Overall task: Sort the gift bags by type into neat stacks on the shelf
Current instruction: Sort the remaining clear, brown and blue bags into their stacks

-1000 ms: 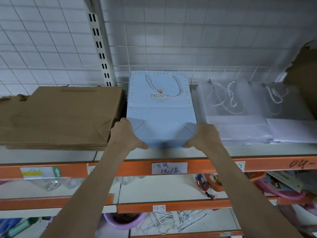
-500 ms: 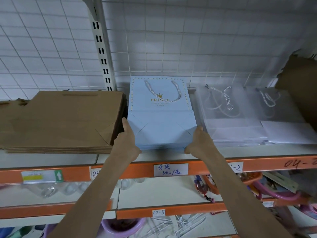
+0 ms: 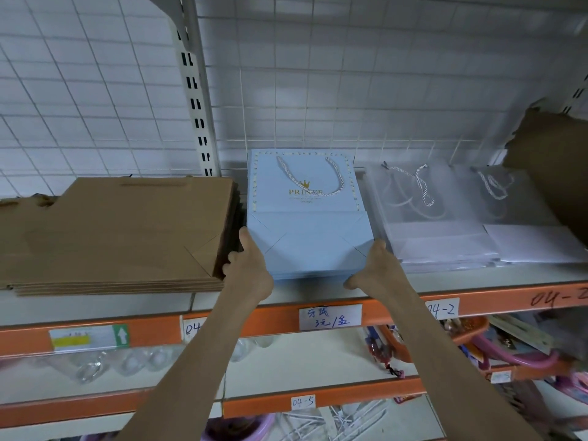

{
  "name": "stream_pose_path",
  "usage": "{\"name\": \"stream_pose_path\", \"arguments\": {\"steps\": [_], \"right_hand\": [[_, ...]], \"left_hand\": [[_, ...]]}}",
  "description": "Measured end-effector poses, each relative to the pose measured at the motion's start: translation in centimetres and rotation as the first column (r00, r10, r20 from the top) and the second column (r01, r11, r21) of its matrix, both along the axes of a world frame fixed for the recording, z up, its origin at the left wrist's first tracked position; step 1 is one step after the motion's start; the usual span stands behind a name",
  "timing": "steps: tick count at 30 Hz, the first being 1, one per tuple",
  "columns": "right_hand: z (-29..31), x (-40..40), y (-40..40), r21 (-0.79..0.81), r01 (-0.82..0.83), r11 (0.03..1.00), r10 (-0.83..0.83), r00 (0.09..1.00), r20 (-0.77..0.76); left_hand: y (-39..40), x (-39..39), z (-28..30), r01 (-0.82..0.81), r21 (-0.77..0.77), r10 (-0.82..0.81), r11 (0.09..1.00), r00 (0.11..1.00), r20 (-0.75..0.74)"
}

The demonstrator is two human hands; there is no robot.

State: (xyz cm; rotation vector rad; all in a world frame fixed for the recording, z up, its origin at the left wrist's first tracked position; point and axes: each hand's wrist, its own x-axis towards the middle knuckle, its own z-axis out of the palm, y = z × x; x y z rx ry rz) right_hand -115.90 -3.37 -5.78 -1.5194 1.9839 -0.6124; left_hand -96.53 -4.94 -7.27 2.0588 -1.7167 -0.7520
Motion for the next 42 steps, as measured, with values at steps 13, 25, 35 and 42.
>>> {"name": "stream_pose_path", "arguments": {"steps": [13, 25, 35, 42], "right_hand": [[0.4, 0.3, -1.0, 0.014, 0.013, 1.0, -0.011, 0.992, -0.124], [1.6, 0.0, -0.9, 0.088, -0.041, 0.995, 0.064, 0.959, -0.275], [1.8, -4.7, -1.5, 0.016, -0.161, 0.987, 0.16, 0.96, -0.229], [2.5, -12.2, -1.6, -0.139, -0.193, 0.971, 0.164, 0.967, -0.197]], "left_hand": [[0.4, 0.4, -0.2, 0.025, -0.046, -0.028, 0.999, 0.996, -0.081], [-0.1, 0.3, 2.1, 0.089, -0.042, -0.079, 0.995, 0.977, 0.199], [1.4, -2.7, 4.0, 0.281, -0.123, -0.171, 0.952, 0.818, 0.549], [0.9, -9.9, 5.2, 0.385, -0.07, -0.272, 0.92, 0.759, 0.592]]}}
